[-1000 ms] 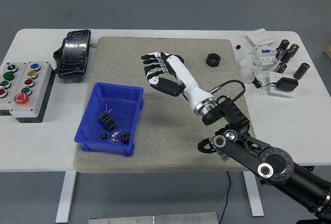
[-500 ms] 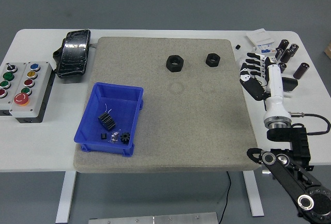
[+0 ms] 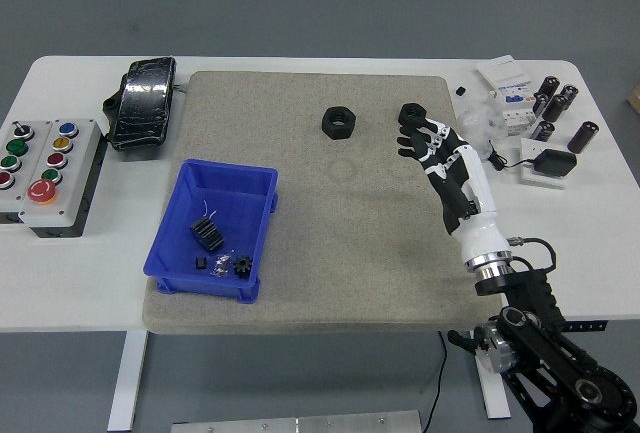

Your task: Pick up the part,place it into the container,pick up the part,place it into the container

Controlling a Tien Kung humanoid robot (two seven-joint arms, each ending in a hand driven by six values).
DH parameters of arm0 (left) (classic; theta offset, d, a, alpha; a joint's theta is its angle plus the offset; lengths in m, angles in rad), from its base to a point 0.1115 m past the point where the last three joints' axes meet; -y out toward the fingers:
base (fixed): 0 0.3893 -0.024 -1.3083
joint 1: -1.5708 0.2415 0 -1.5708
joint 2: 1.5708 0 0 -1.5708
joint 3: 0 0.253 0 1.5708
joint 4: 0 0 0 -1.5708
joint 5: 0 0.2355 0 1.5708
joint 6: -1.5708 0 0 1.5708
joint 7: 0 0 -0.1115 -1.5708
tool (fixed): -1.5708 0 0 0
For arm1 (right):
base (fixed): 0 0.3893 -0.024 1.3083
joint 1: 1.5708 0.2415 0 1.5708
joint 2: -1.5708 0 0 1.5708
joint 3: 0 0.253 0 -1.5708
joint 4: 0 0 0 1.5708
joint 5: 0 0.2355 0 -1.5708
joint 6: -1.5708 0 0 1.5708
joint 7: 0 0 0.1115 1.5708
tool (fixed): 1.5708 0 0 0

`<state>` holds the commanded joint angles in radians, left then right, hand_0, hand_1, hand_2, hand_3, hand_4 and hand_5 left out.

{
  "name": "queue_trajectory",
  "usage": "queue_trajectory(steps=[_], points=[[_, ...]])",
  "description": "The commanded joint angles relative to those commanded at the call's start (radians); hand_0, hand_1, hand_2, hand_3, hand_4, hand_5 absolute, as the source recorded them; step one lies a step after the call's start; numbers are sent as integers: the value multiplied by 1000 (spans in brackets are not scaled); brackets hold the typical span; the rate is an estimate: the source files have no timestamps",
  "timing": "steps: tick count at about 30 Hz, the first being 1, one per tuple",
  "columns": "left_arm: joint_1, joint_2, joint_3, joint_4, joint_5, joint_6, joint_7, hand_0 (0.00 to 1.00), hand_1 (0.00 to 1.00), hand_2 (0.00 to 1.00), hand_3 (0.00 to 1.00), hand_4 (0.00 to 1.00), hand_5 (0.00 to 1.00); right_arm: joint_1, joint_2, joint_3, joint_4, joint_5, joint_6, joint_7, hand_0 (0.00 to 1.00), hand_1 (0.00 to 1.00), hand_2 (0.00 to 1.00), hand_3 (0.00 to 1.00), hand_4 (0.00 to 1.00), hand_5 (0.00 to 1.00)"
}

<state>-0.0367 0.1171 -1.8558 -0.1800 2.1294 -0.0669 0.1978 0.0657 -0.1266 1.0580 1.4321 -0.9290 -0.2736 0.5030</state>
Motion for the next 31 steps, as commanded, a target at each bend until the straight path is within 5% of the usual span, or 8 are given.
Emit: queue_trajectory(steps=[4,10,13,22,23,31], points=[[5,1,-4,0,6,-1,1,656,599,558,621,651,440,-32,13,21,11,32,-79,12,669,678,689,684,868,595],[15,-4,2,0,-8,0,0,656,599,558,621,651,438,-50,12,15,52,-188,-217,-132,673,679,692,679,875,619],[22,-10,10,0,-29,3,0,656,599,558,621,652,436,-61,19,11,48,-267,-248,-163,677,681,696,680,863,620],[26,-32,9,0,-37,7,6,656,599,558,622,653,434,-77,16,-20,-31,-88,-143,-40,674,679,695,680,862,691],[24,-33,12,0,-40,8,4,656,599,558,622,654,434,-72,14,-15,-36,-68,-134,-39,672,679,702,676,876,773],[14,-35,33,0,-59,10,-6,656,599,558,622,654,434,-32,8,72,-65,-68,-113,-61,672,679,702,676,876,773]])
